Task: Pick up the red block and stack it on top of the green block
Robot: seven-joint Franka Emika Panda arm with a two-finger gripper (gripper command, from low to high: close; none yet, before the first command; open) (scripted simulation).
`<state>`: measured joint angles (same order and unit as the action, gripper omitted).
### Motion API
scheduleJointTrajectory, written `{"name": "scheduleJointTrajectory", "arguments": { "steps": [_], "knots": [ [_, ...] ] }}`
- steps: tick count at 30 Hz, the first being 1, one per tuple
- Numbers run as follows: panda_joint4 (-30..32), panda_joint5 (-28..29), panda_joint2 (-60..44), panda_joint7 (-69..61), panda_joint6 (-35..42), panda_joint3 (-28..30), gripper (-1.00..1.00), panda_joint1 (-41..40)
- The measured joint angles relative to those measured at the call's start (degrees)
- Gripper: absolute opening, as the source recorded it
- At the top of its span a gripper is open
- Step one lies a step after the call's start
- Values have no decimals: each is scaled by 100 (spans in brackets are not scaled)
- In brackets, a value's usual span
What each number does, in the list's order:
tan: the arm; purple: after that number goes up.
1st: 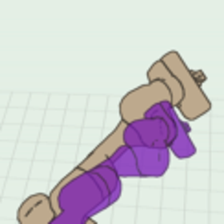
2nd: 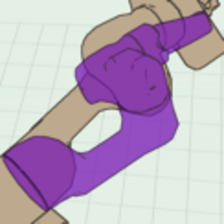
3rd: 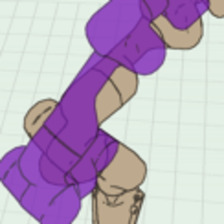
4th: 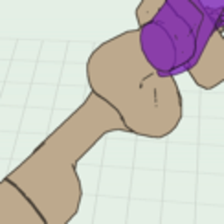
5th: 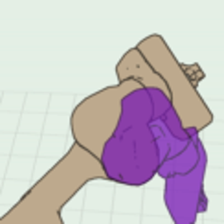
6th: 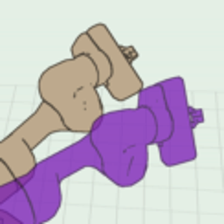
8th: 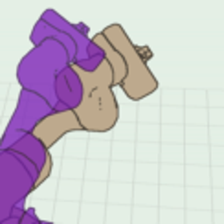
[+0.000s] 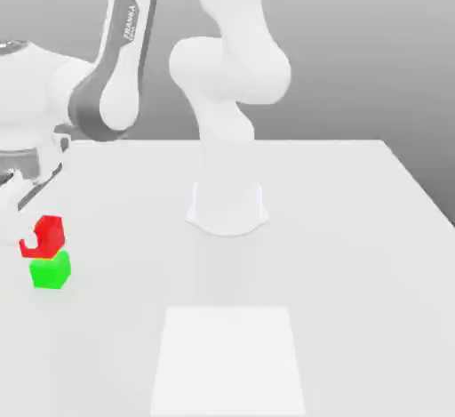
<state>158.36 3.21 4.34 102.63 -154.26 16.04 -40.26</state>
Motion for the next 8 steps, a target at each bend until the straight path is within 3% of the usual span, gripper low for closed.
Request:
{"name": "scheduleJointTrajectory", "arguments": {
  "steps": [5, 6, 8],
  "knots": [
    [1, -775, -925, -429, -892, -155, -100, -95],
    [-5, -895, -1061, -513, -1017, -222, 100, -138],
    [-5, -895, -1061, -513, -1017, -223, 100, -138]
  ]
}}
